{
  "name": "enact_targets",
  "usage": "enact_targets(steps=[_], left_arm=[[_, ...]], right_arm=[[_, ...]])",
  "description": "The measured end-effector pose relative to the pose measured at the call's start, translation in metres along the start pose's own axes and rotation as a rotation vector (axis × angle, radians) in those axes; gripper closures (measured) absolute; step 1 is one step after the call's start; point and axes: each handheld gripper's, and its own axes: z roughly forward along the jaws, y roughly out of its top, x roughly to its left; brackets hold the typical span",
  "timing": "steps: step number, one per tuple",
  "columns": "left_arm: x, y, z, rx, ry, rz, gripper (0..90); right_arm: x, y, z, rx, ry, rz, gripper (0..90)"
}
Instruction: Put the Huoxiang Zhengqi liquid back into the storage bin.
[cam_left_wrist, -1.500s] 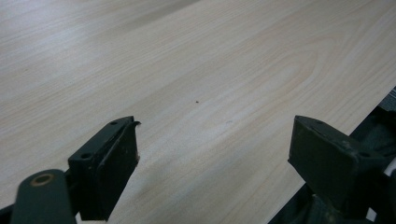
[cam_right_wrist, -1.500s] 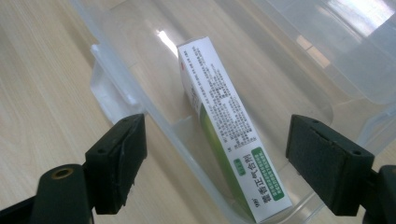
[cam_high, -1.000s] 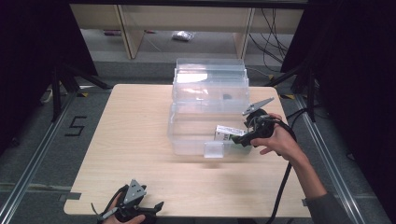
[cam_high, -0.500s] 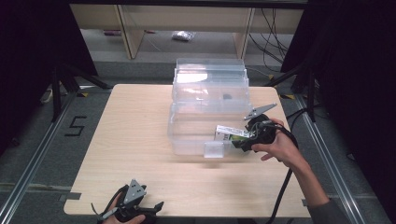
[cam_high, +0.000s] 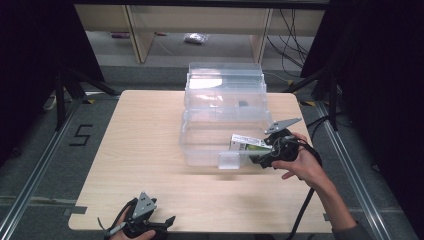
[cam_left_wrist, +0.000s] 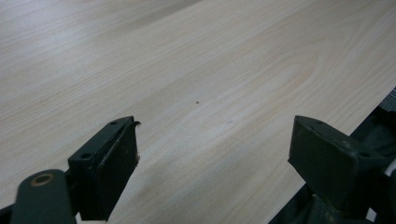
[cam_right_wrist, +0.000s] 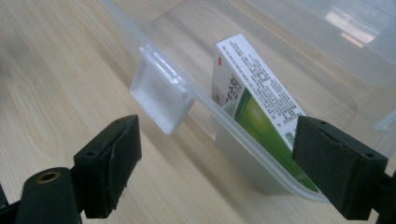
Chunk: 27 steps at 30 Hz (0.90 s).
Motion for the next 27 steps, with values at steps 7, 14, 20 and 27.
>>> enact_targets(steps=[7, 14, 20, 27], left_arm=[[0.0, 0.0, 0.0, 0.0, 0.0, 0.0, 15.0], [0.0, 0.0, 0.0, 0.0, 0.001, -0.001, 15.0], [0.001, 0.0, -0.001, 0.015, 0.0, 0.012, 15.0], [0.001, 0.0, -0.001, 0.014, 0.002, 0.012, 15.0]], right_arm=[[0.006, -0.009, 0.0, -0.036, 0.003, 0.005, 16.6], [0.018, -0.016, 0.002, -0.066, 0.035, 0.009, 16.5], [0.031, -0.024, 0.006, -0.087, 0.052, 0.02, 16.5], [0.042, -0.036, 0.012, -0.096, 0.064, 0.032, 16.5]])
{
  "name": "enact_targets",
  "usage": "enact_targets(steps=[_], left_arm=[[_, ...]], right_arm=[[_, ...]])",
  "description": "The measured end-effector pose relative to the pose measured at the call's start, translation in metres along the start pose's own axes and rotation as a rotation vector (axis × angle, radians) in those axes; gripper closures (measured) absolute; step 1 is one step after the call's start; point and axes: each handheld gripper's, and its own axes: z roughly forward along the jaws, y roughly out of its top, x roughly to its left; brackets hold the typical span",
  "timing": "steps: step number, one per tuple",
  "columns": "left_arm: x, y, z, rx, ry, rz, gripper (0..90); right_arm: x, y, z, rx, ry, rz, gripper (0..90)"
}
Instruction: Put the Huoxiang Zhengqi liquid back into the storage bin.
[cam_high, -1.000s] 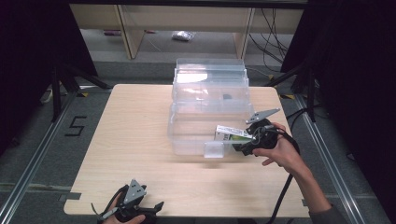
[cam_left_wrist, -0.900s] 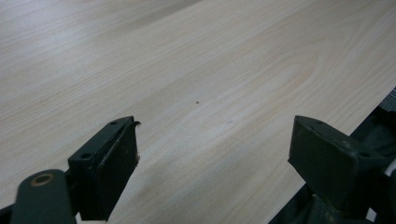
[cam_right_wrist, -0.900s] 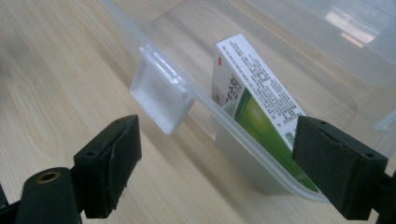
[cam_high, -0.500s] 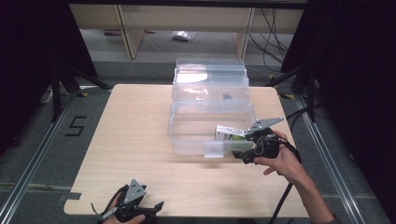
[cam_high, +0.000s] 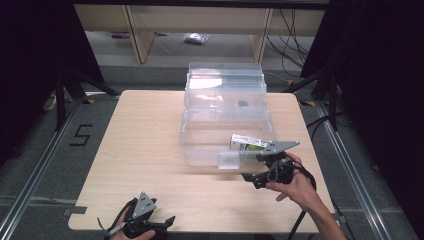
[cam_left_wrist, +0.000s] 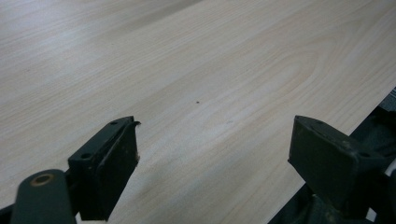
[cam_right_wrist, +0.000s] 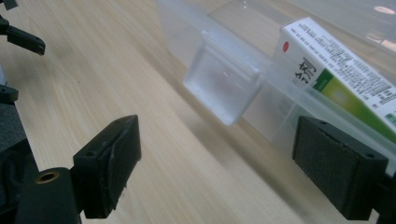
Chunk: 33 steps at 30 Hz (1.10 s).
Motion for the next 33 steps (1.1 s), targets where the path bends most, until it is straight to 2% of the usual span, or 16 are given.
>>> enact_targets(steps=[2, 3, 9, 10, 11, 13, 15, 16, 17, 18, 22, 25, 27, 29, 31, 33], left_arm=[[0.0, 0.0, 0.0, 0.001, 0.0, 0.0, 15.0], [0.0, 0.0, 0.0, 0.002, -0.001, 0.001, 15.0], [-0.002, -0.001, 0.001, -0.023, -0.003, -0.015, 15.0], [-0.002, -0.001, 0.001, -0.023, -0.003, -0.016, 15.0], [-0.002, -0.001, 0.001, -0.024, -0.003, -0.016, 15.0], [-0.002, -0.001, 0.001, -0.025, -0.002, -0.016, 15.0], [-0.001, -0.001, 0.0, -0.014, 0.0, -0.003, 15.0], [0.0, 0.0, 0.0, 0.0, 0.007, 0.014, 15.0], [0.0, 0.0, 0.0, 0.0, 0.007, 0.014, 15.0], [-0.001, -0.001, 0.001, -0.013, 0.007, -0.002, 15.0], [-0.001, -0.001, 0.001, -0.014, 0.008, 0.0, 15.0], [-0.002, -0.001, 0.001, -0.027, -0.001, -0.016, 15.0], [-0.002, -0.001, 0.001, -0.028, -0.003, -0.006, 15.0], [-0.002, -0.001, 0.001, -0.031, -0.004, -0.007, 15.0], [-0.002, -0.001, 0.001, -0.023, 0.0, -0.003, 15.0], [-0.002, -0.001, 0.001, -0.032, -0.002, -0.008, 15.0]], right_arm=[[0.003, -0.004, 0.001, -0.005, 0.01, 0.012, 16.4], [0.005, -0.008, 0.003, -0.013, 0.017, -0.007, 16.4], [0.013, -0.018, 0.008, -0.013, 0.008, 0.004, 16.3], [0.013, -0.021, 0.008, -0.014, 0.014, -0.025, 16.3], [0.017, -0.022, 0.008, -0.009, 0.018, 0.021, 16.3], [0.015, -0.024, 0.008, -0.018, 0.022, -0.018, 16.3], [0.019, -0.028, 0.007, -0.014, 0.02, 0.026, 16.3], [0.017, -0.029, 0.007, -0.024, 0.016, -0.004, 16.3], [0.017, -0.029, 0.007, -0.024, 0.016, -0.004, 16.3], [0.018, -0.031, 0.007, -0.021, 0.021, 0.006, 16.3], [0.022, -0.038, 0.006, -0.02, 0.025, 0.026, 16.3], [0.023, -0.042, 0.007, -0.031, 0.029, 0.008, 16.4], [0.023, -0.043, 0.007, -0.032, 0.031, 0.011, 16.3], [0.026, -0.049, 0.007, -0.025, 0.032, 0.045, 16.4], [0.025, -0.052, 0.009, -0.03, 0.032, 0.025, 16.3], [0.026, -0.056, 0.009, -0.022, 0.032, 0.042, 16.3]])
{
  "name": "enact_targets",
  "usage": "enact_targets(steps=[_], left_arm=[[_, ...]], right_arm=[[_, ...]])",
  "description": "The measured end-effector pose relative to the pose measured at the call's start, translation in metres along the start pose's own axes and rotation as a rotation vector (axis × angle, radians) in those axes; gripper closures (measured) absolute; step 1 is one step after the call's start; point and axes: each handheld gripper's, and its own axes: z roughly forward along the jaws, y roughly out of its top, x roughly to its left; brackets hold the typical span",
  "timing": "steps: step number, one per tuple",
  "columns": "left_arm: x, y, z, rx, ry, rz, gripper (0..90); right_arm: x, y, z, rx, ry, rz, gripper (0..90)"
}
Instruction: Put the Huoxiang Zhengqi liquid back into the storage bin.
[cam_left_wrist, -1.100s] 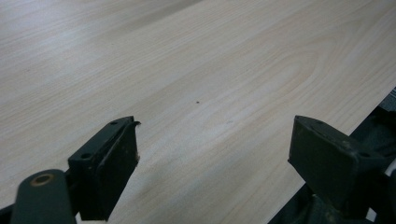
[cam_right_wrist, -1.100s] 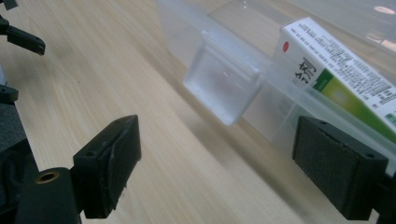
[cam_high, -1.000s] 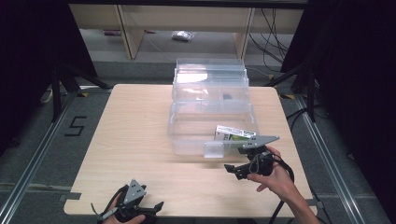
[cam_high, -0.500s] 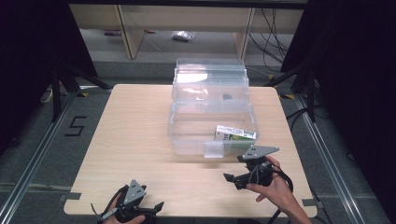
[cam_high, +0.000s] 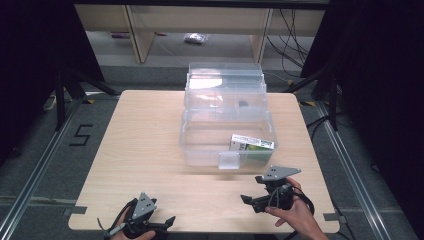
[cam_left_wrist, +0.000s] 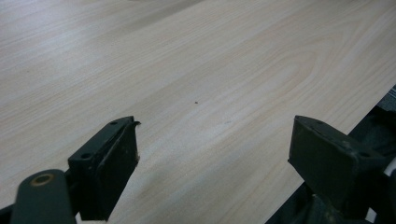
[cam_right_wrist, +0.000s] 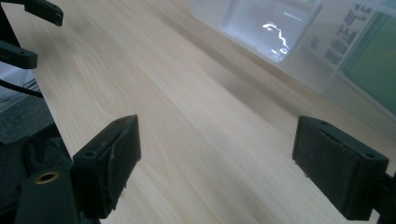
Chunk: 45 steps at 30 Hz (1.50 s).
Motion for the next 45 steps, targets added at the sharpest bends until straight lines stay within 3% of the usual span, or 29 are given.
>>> enact_targets(steps=[4, 5, 10, 11, 12, 14, 15, 17, 20, 21, 23, 24, 25, 28, 31, 32, 33, 35, 37, 45], left_arm=[[0.0, 0.0, 0.0, 0.006, 0.002, -0.001, 15.0], [0.002, 0.0, -0.002, 0.031, 0.009, 0.028, 15.0], [0.002, 0.0, -0.001, 0.025, 0.01, 0.018, 15.0], [0.001, 0.0, 0.0, 0.017, 0.009, 0.009, 15.0], [0.001, 0.0, 0.0, 0.017, 0.009, 0.008, 15.0], [0.001, 0.0, -0.001, 0.025, 0.01, 0.017, 15.0], [0.001, 0.0, -0.001, 0.025, 0.01, 0.017, 15.0], [0.001, 0.0, 0.0, 0.015, 0.008, 0.009, 15.0], [0.001, 0.0, -0.001, 0.024, 0.009, 0.014, 15.0], [0.001, 0.0, -0.001, 0.024, 0.006, 0.017, 15.0], [0.0, 0.0, -0.001, 0.014, 0.01, 0.01, 15.0], [0.0, 0.0, -0.001, 0.013, 0.009, 0.008, 15.0], [0.0, 0.0, -0.001, 0.013, 0.009, 0.01, 15.0], [-0.001, 0.0, 0.0, 0.0, 0.002, -0.002, 15.0], [0.0, 0.0, -0.001, 0.008, 0.002, 0.009, 15.0], [0.0, 0.0, -0.001, 0.009, 0.0, 0.011, 15.0], [0.0, 0.0, -0.001, 0.005, -0.001, 0.01, 15.0], [-0.001, 0.0, -0.001, -0.001, -0.002, 0.004, 15.0], [-0.001, 0.0, -0.001, -0.001, -0.002, 0.003, 15.0], [0.0, 0.0, -0.001, 0.013, 0.007, 0.013, 15.0]], right_arm=[[0.0, -0.006, 0.001, -0.002, 0.0, 0.008, 16.3], [0.001, -0.009, 0.001, -0.002, -0.001, 0.03, 16.3], [0.001, -0.016, 0.003, 0.001, 0.01, 0.018, 16.3], [0.003, -0.018, 0.004, 0.003, 0.003, 0.044, 16.3], [0.003, -0.022, 0.007, 0.011, -0.018, 0.036, 16.4], [0.002, -0.025, 0.009, 0.015, -0.004, 0.034, 16.4], [0.005, -0.027, 0.009, 0.02, -0.008, 0.072, 16.4], [0.003, -0.029, 0.01, 0.018, -0.016, 0.05, 16.4], [0.007, -0.034, 0.011, 0.044, -0.014, 0.082, 16.4], [0.005, -0.036, 0.011, 0.039, -0.015, 0.048, 16.4], [0.006, -0.04, 0.012, 0.044, -0.026, 0.054, 16.4], [0.009, -0.041, 0.012, 0.056, -0.02, 0.082, 16.4], [0.007, -0.043, 0.012, 0.05, -0.026, 0.043, 16.5], [0.007, -0.045, 0.013, 0.068, -0.037, 0.018, 16.5], [0.008, -0.048, 0.012, 0.067, -0.035, 0.018, 16.5], [0.011, -0.048, 0.012, 0.08, -0.032, 0.063, 16.5], [0.008, -0.049, 0.012, 0.074, -0.031, 0.018, 16.5], [0.011, -0.051, 0.013, 0.061, -0.044, 0.04, 16.5], [0.009, -0.05, 0.012, 0.069, -0.021, 0.003, 16.5], [0.012, -0.05, 0.013, 0.069, -0.036, 0.007, 16.5]])
